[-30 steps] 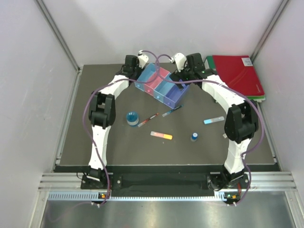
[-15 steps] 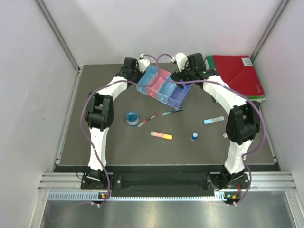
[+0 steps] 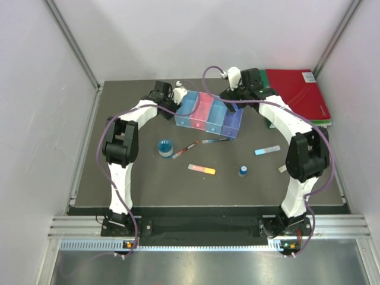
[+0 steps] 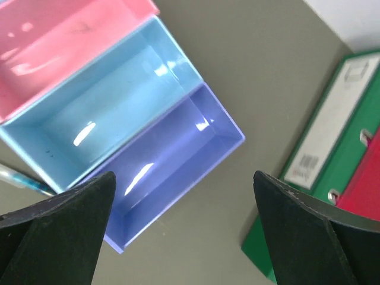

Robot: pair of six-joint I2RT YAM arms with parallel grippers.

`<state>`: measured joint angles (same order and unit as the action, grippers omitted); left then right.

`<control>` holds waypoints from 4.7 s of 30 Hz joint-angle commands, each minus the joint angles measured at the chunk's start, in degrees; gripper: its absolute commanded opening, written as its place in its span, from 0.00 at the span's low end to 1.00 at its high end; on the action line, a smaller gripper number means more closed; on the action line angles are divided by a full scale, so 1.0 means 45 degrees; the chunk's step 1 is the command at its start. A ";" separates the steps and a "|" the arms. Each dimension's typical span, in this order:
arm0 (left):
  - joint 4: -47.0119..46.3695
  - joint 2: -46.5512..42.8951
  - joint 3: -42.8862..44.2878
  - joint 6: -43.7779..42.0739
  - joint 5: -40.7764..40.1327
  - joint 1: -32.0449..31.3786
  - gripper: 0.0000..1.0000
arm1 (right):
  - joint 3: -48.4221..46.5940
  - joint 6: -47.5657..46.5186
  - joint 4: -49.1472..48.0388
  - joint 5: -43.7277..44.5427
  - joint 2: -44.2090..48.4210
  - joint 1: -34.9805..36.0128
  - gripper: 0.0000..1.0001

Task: Sort the stationery into containers
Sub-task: Move the storage box to the center of the board.

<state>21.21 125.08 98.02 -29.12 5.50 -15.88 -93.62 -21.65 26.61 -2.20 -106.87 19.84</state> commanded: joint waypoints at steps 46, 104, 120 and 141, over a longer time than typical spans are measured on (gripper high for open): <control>-0.1784 0.0682 0.1070 0.0359 0.0184 0.0130 0.45 | -0.1264 0.1061 0.1001 -0.0137 -0.3124 -0.0404 0.97; 0.0463 -0.2151 -0.1841 0.1628 0.1144 -0.0164 0.38 | -0.1304 -0.0502 -0.0269 0.0136 -0.3499 0.0787 0.98; 0.1455 -0.2833 -0.1196 0.1296 0.0283 0.0384 0.40 | -0.0503 -0.0657 0.0492 0.1149 -0.0783 0.0768 0.98; 0.8236 -0.7208 -0.2830 -0.2726 0.3646 0.0054 0.71 | -0.1111 -0.2982 0.5003 -0.0119 0.3337 0.1217 1.00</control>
<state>49.06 94.70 90.06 -35.38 18.76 -14.48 -100.29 -33.63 46.30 -3.55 -97.78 24.75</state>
